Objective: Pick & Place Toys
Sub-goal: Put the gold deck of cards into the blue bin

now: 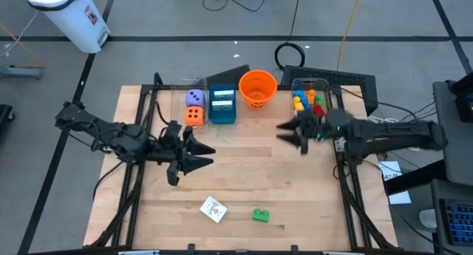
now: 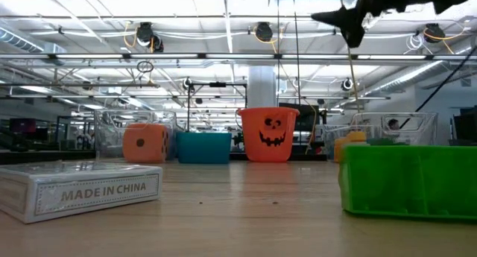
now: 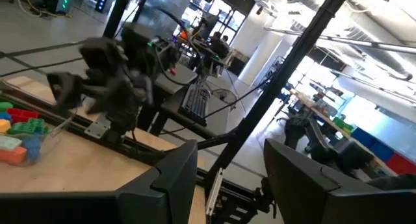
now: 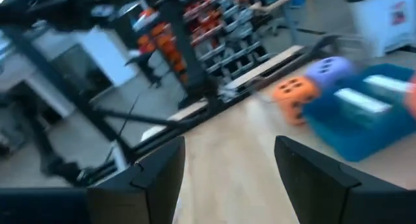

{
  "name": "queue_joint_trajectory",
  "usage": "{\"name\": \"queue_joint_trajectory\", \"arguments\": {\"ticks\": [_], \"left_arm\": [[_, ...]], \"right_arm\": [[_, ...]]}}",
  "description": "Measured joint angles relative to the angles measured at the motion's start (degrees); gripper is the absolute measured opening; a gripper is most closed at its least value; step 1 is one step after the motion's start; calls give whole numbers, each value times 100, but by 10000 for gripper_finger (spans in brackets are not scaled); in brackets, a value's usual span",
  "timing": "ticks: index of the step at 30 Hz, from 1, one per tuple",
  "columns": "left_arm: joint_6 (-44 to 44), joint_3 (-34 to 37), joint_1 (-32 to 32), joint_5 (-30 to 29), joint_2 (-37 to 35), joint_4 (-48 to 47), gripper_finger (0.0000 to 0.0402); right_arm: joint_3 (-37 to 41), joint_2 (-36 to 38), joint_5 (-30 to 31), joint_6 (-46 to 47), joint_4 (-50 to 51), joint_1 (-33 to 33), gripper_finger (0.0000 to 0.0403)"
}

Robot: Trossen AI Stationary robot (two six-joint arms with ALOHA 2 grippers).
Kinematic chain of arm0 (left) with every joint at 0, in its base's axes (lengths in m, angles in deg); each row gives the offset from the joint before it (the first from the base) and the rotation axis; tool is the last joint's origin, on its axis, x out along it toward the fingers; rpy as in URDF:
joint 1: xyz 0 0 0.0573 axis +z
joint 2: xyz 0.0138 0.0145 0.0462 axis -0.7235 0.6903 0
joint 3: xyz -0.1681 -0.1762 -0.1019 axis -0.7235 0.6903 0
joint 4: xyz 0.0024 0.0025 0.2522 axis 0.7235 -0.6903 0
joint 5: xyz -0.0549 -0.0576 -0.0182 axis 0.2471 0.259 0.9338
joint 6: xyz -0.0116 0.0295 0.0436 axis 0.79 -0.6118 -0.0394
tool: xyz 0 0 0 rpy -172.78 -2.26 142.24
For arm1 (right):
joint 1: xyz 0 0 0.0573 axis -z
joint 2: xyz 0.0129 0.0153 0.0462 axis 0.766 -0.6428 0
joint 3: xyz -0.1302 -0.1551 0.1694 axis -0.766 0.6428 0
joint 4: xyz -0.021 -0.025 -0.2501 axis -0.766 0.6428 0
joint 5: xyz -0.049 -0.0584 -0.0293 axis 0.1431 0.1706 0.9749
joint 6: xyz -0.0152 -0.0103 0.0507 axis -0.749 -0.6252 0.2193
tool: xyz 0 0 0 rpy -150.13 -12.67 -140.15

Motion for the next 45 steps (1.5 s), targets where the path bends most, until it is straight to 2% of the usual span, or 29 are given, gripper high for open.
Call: {"name": "queue_joint_trajectory", "arguments": {"ticks": [5,8,15,18,21,29,32,39,45], "left_arm": [[99,0,-50,-9,212,123,186],[410,0,-167,-4,407,56,186],[1641,0,-752,44,911,-646,186],[2391,0,-1003,49,1184,-1026,186],[3185,0,-1265,205,1503,-1436,186],[5026,0,-1869,1399,2668,-1789,186],[5502,0,-1930,1852,3061,-1794,186],[5827,4,-1670,1961,3696,-1797,186],[5856,4,-1372,2231,4007,-1957,186]], "right_arm": [[0,-649,1184,-286,-415,-1753,230],[0,-1209,1613,-74,-777,-2556,230],[0,-2535,1611,996,-2472,-3501,230],[-2,-3028,1611,1195,-2938,-3672,231],[-2,-3430,1624,1455,-2950,-3721,227],[-2,-4142,1649,1897,-2951,-3706,214],[-2,-4254,1864,2026,-2991,-3706,210],[-2,-4274,2193,2104,-3138,-3667,210],[-2,-4274,2212,2164,-3195,-3666,210]]}}
